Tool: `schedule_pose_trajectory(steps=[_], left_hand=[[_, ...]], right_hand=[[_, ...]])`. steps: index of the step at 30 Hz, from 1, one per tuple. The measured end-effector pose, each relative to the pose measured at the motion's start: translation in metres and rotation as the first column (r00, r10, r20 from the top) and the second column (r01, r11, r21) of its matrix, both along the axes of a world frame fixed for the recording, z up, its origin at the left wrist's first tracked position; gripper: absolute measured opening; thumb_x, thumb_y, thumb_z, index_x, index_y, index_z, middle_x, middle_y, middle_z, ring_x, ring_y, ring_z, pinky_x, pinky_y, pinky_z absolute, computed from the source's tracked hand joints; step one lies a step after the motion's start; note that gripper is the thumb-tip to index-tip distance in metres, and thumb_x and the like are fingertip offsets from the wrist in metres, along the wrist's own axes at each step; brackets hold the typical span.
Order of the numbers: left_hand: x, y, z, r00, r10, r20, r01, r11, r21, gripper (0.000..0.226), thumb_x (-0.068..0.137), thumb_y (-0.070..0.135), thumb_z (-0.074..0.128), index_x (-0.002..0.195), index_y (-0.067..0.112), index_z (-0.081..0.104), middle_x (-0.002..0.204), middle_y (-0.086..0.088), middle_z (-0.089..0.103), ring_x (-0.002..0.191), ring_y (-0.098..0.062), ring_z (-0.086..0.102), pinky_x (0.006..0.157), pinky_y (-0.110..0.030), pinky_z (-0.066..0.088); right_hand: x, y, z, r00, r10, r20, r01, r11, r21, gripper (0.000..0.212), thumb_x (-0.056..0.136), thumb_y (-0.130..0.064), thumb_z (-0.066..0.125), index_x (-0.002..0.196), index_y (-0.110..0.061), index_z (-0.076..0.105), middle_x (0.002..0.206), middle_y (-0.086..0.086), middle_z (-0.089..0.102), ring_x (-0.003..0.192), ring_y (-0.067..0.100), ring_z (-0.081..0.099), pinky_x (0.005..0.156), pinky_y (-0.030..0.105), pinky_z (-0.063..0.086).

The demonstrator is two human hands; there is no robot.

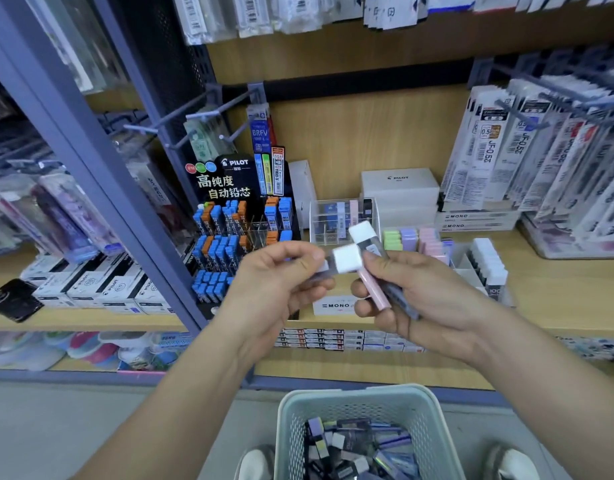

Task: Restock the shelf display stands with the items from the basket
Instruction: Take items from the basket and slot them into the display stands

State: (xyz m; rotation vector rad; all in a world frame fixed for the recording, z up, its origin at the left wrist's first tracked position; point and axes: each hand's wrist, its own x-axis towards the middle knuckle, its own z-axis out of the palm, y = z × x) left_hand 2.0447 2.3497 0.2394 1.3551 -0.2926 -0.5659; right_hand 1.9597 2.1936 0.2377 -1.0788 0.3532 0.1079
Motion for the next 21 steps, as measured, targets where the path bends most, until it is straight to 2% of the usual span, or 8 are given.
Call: schedule_pose_trajectory(steps=[3,8,11,13,15,17,19,21], left_hand=[[-0.012,-0.009,-0.001,0.994,-0.067,0.092,0.065,0.998,0.022,0.018,0.066,0.019,0.071,0.081,0.010,0.067,0.072,-0.009,0.070,0.062,-0.016,0.064,0.060,-0.023,0.054],[-0.014,-0.009,0.005,0.945,-0.189,0.268,0.155,0.978,0.142,0.024,0.066,0.021,0.074,0.088,0.012,0.073,0.076,-0.008,0.072,0.065,-0.015,0.064,0.058,-0.021,0.050],[-0.010,-0.005,0.010,0.913,-0.278,0.299,0.210,0.948,0.238,0.022,0.074,0.013,0.071,0.096,0.009,0.072,0.072,-0.006,0.067,0.058,-0.014,0.058,0.050,-0.022,0.045],[-0.008,-0.002,0.012,0.934,-0.230,0.272,0.169,0.958,0.230,0.019,0.082,0.008,0.065,0.101,0.008,0.067,0.077,-0.008,0.067,0.062,-0.019,0.064,0.051,-0.024,0.050],[-0.006,-0.001,0.014,0.970,-0.137,0.201,0.105,0.981,0.162,0.019,0.089,0.006,0.058,0.107,0.010,0.057,0.085,-0.014,0.068,0.070,-0.025,0.070,0.053,-0.026,0.054],[-0.003,-0.001,0.015,0.981,-0.079,0.179,0.058,0.991,0.120,0.032,0.093,0.003,0.054,0.117,0.024,0.050,0.085,-0.012,0.069,0.072,-0.028,0.071,0.052,-0.028,0.054],[0.000,-0.002,0.016,0.952,-0.090,0.293,0.036,0.982,0.187,0.044,0.096,0.002,0.050,0.122,0.038,0.049,0.086,-0.009,0.068,0.073,-0.023,0.070,0.055,-0.029,0.055],[0.000,-0.006,0.017,0.922,-0.124,0.366,0.026,0.965,0.261,0.039,0.097,0.003,0.046,0.113,0.035,0.062,0.090,-0.007,0.065,0.073,-0.012,0.068,0.059,-0.029,0.056]], right_hand=[[0.001,0.007,-0.002,0.997,-0.067,0.028,0.067,0.998,-0.005,0.017,0.096,-0.013,0.056,0.107,-0.003,0.065,0.067,0.011,0.065,0.049,0.017,0.061,0.034,0.017,0.042],[0.000,0.006,0.002,0.991,-0.129,0.027,0.128,0.990,0.054,0.009,0.094,-0.013,0.058,0.096,-0.007,0.065,0.064,0.010,0.059,0.046,0.015,0.052,0.035,0.017,0.040],[0.000,0.001,0.002,0.992,-0.123,0.003,0.123,0.992,0.001,0.013,0.096,-0.007,0.050,0.090,-0.010,0.061,0.061,0.006,0.051,0.043,0.012,0.039,0.036,0.017,0.028],[-0.001,-0.001,0.003,0.995,-0.103,-0.008,0.103,0.994,-0.037,0.015,0.095,-0.007,0.046,0.087,-0.013,0.058,0.061,0.004,0.045,0.044,0.011,0.029,0.040,0.018,0.017],[-0.004,-0.002,0.005,0.998,-0.058,-0.016,0.056,0.993,-0.104,0.014,0.094,-0.011,0.047,0.092,-0.016,0.059,0.060,0.002,0.041,0.046,0.010,0.023,0.042,0.019,0.013],[-0.007,-0.001,0.005,0.999,0.032,-0.026,-0.036,0.981,-0.189,0.013,0.097,-0.021,0.049,0.093,-0.020,0.061,0.059,0.001,0.039,0.046,0.010,0.022,0.040,0.018,0.014],[-0.009,0.002,0.004,0.990,0.137,-0.032,-0.141,0.959,-0.247,0.022,0.099,-0.035,0.049,0.087,-0.024,0.063,0.060,0.000,0.039,0.046,0.009,0.022,0.039,0.017,0.015],[-0.011,0.003,0.004,0.982,0.183,-0.042,-0.187,0.942,-0.278,0.026,0.097,-0.044,0.048,0.084,-0.026,0.062,0.060,-0.002,0.041,0.047,0.009,0.023,0.040,0.016,0.016]])
